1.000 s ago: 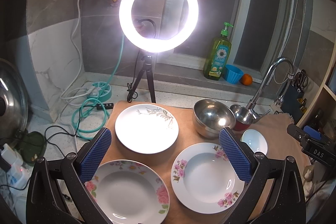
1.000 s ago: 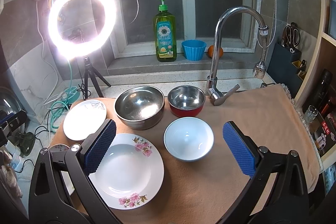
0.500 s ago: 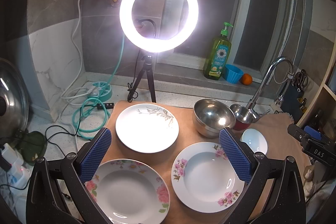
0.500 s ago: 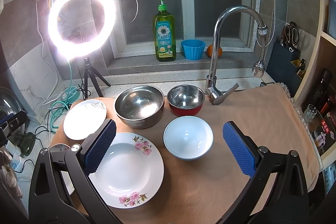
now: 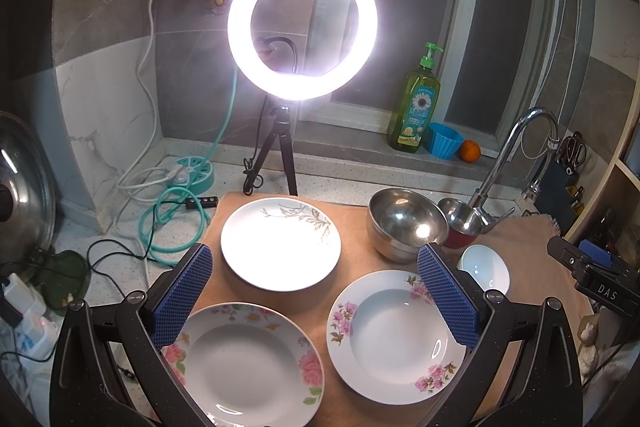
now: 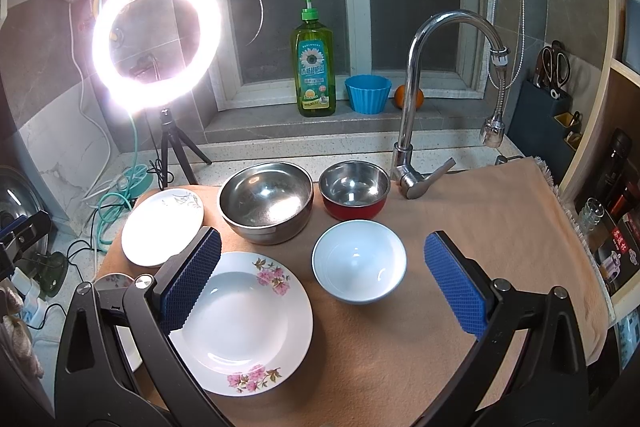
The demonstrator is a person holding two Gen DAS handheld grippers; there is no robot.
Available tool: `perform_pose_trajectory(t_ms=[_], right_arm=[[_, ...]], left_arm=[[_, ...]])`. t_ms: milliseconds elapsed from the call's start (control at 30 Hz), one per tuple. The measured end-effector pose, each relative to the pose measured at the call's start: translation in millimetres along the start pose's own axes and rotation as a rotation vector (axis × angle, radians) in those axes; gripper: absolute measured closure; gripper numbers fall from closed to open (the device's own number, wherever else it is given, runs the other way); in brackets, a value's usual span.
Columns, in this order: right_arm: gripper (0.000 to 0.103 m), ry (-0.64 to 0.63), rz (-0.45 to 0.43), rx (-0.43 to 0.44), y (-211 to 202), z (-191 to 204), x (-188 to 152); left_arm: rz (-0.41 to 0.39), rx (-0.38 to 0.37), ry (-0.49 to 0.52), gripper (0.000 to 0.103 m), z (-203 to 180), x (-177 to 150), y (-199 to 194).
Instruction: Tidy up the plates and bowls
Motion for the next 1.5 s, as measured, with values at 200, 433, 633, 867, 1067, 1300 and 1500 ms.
perform_pose_trajectory(t_ms=[200,433,633,867,1067,1300,1500], right_arm=[[0.000,-0.001,-0.001,0.000,1,-1,-1],[0.000,-0.001,0.001,-0.001,2,-1,-2],[0.000,0.001,0.002,-0.001,2,-2,-1],[0.000,0.003,0.018,-0.004,9,-5,-11],[0.000,0.018,0.061,0.000,16,-10,-25],[0.000,0.037,0.116,0.012,30,-21,-35],[0.007,0.052,0.172,0.033,40,-29,-47]], left_arm=[[-0.001,0.000,-0.001,0.001,0,0,0],[-0.001,-0.003,0.000,0.001,0,-1,-1],[0.001,-0.004,0.003,0.001,0,-1,-2],[0.043,-0.013,0.007,0.001,-1,-8,9],[0.098,-0.035,0.005,0.004,-3,-20,22],[0.157,-0.048,0.010,0.011,-6,-35,36],[0.211,-0.047,0.028,0.017,-10,-47,49]])
Point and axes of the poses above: each gripper's, at about its wrist camera, not at the fingertips, and y roughly the way its jaws point, z to its left, x to its top, the point moved 8 cm from there along y, roughly the way its jaws point
